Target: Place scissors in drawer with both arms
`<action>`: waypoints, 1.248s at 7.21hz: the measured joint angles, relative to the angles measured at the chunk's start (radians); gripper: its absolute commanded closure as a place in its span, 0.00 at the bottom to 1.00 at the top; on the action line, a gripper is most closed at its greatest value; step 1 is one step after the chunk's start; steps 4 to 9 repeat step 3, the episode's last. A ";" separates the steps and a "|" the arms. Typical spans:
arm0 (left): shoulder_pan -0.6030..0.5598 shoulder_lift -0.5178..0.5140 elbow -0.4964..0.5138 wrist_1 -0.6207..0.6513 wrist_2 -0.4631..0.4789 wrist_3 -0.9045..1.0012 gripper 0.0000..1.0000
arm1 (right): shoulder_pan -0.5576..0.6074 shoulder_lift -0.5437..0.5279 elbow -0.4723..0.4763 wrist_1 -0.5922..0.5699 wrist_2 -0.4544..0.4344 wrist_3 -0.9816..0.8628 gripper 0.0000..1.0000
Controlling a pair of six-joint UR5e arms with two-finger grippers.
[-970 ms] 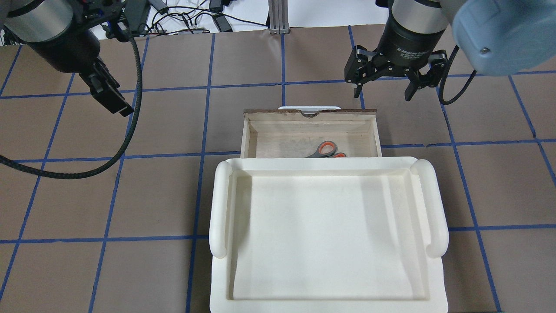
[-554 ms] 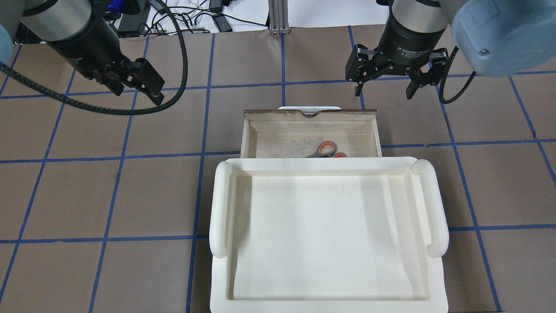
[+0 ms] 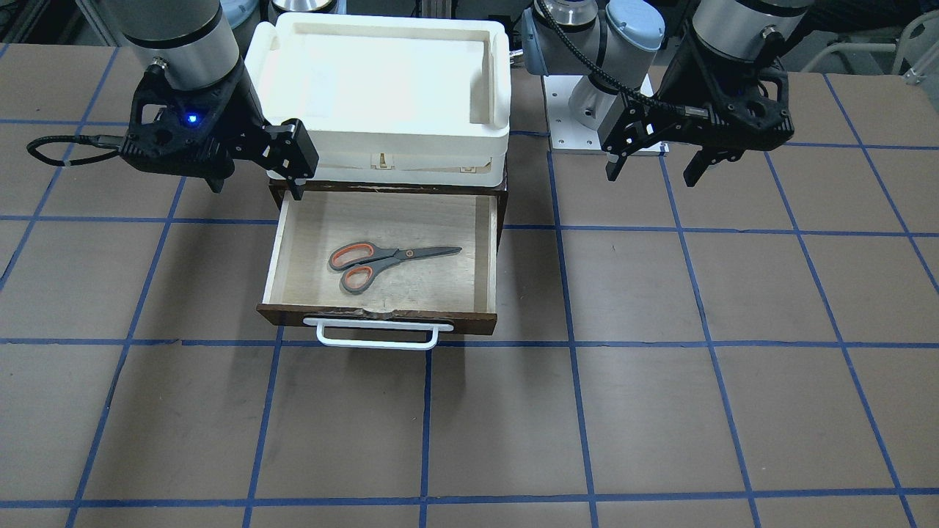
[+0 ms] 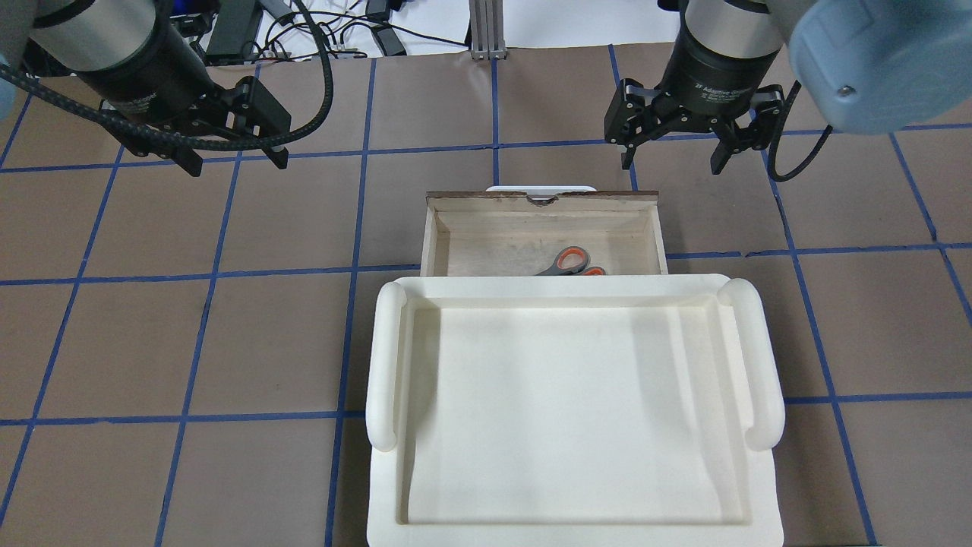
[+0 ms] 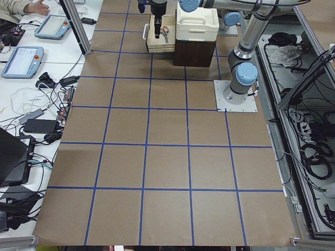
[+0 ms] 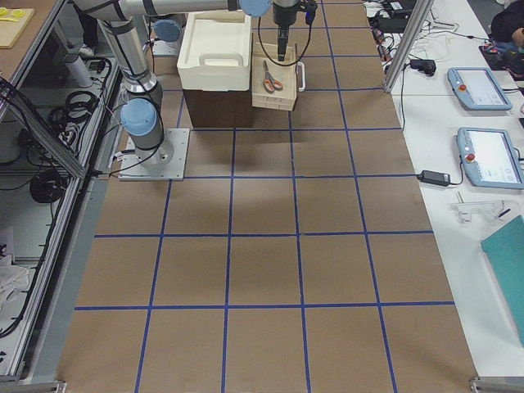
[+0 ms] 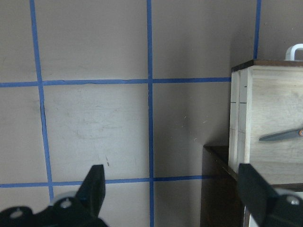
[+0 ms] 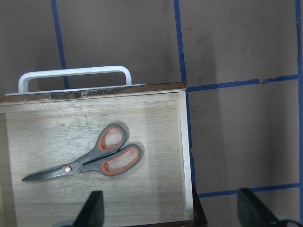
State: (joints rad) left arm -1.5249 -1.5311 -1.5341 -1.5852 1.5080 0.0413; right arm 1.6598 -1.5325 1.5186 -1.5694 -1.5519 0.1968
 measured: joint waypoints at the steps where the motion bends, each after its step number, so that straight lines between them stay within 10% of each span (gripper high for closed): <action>1: 0.000 0.002 -0.002 0.000 0.024 0.000 0.00 | 0.000 0.000 0.000 0.000 0.000 0.001 0.00; 9: 0.000 0.006 -0.005 0.002 0.047 0.003 0.00 | 0.000 0.000 0.000 0.000 0.001 0.001 0.00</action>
